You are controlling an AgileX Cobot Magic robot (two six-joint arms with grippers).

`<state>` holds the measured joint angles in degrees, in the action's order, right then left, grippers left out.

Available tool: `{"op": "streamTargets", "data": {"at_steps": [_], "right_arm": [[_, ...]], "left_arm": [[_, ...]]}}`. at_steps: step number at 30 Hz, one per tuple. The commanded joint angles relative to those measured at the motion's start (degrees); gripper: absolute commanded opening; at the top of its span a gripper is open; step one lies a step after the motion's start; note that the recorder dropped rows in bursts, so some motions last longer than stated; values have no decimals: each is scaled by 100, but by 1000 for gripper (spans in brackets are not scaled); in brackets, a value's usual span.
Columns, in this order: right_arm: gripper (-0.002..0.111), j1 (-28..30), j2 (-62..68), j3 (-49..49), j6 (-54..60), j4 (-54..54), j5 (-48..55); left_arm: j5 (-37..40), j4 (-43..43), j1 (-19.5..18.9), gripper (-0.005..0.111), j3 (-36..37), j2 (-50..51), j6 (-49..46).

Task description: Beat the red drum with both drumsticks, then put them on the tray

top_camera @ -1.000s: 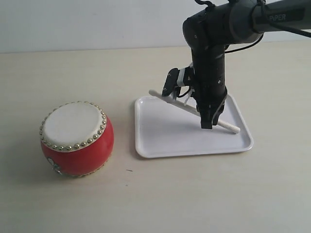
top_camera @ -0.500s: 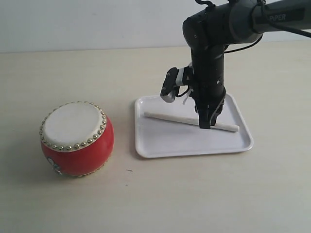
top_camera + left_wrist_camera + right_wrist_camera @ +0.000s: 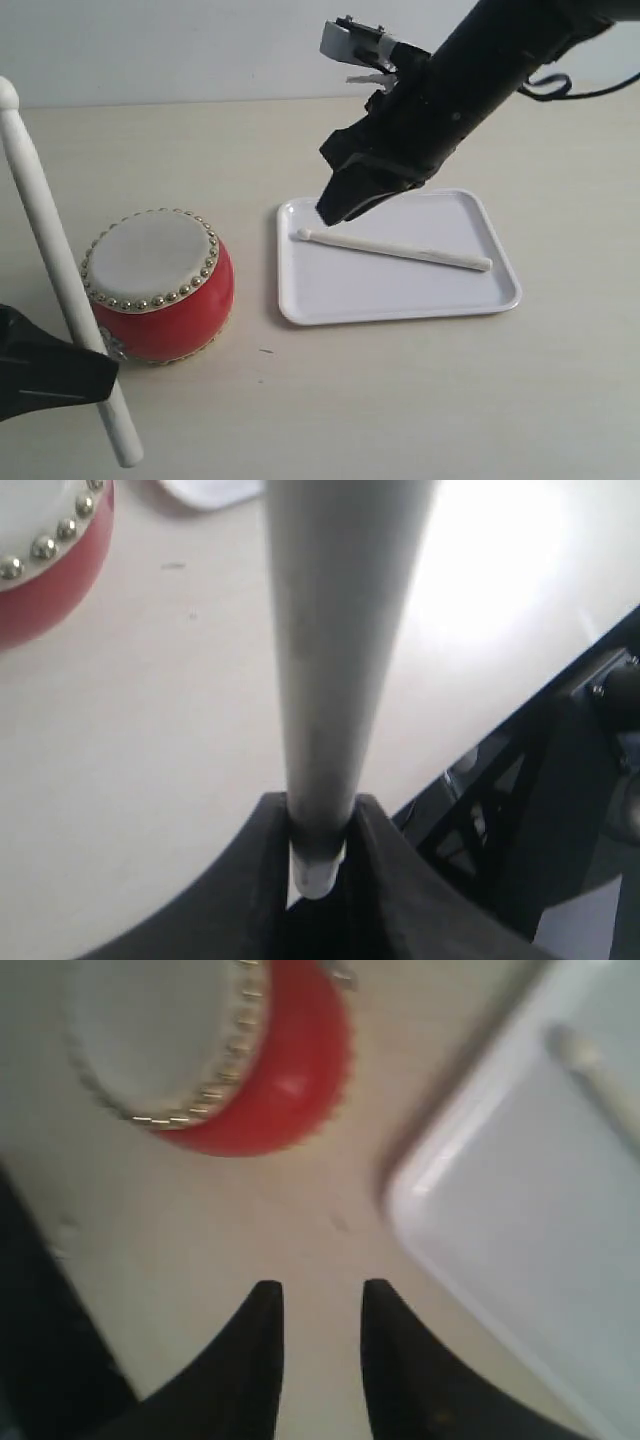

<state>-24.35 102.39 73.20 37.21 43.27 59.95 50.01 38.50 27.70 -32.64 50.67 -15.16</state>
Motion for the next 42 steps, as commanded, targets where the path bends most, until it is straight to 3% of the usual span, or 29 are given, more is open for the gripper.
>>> {"op": "streamTargets", "data": {"at_steps": [1,3,7,16,22,32,37,42], "right_arm": [[32,5,-435,-1041,1767,2648,-230],[37,-68,-447,-1312,2474,3410,126],[43,-410,-447,-1410,3032,3584,224],[44,-758,-447,-1410,3663,3939,497],[53,-912,-447,-1410,3982,3915,599],[53,-1428,-435,-1410,4109,3915,-182],[49,-1430,-435,-1410,4068,3915,-196],[32,-1430,-435,-1410,4067,3915,-196]], "left_arm": [[-666,992,28,0,524,127,-664],[-665,1631,28,0,678,274,-1257],[-493,2665,28,0,731,577,-2236],[-398,3150,28,0,731,1170,-2876],[-214,3560,28,0,731,1413,-3285],[-156,3748,28,0,731,1511,-3557],[-156,3748,28,0,731,1511,-3577],[-156,3748,28,0,731,1511,-3608]]}}
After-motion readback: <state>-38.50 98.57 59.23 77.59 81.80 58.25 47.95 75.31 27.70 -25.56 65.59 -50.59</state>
